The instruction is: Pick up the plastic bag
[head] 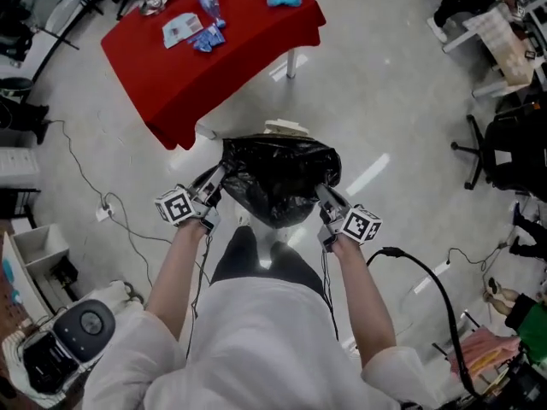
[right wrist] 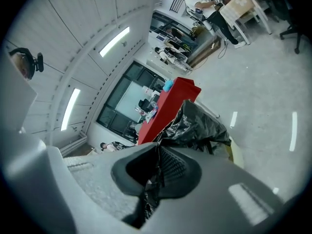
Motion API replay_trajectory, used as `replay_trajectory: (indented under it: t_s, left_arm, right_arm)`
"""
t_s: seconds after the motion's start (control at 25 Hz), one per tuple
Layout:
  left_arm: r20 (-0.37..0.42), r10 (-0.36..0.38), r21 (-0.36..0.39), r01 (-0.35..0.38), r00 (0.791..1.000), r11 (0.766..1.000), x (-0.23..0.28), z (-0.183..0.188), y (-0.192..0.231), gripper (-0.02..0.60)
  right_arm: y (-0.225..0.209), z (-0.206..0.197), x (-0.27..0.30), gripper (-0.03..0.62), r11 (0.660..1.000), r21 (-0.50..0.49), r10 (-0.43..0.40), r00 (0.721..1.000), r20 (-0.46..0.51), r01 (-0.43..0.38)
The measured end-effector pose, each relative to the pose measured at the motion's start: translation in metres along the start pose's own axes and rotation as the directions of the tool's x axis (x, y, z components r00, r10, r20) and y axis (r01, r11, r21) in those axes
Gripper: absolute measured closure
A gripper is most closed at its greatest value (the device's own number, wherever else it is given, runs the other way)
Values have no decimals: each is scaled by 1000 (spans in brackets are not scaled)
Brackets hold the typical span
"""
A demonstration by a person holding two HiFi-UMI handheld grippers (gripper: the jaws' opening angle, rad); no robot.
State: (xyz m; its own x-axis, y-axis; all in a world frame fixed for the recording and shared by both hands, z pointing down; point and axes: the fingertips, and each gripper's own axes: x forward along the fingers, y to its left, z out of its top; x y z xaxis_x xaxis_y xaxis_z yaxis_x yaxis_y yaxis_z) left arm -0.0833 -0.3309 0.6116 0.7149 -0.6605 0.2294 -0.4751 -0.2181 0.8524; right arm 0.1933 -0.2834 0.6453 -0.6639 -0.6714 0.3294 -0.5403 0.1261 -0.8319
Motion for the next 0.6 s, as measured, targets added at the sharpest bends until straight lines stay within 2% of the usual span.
replay_trajectory:
  t_s: [0.24,0.6]
  left_arm:
    - [10,-1,100,0,1000,995,-46,-1,-58,575]
    - [66,-39,174,27,997,984,-98,-26,-132,575]
  right_arm:
    - [46,2,-55,591,996,-82,37,999,-1,-37]
    - [104,-4,-123,591,979,-162,132,991,35,-125]
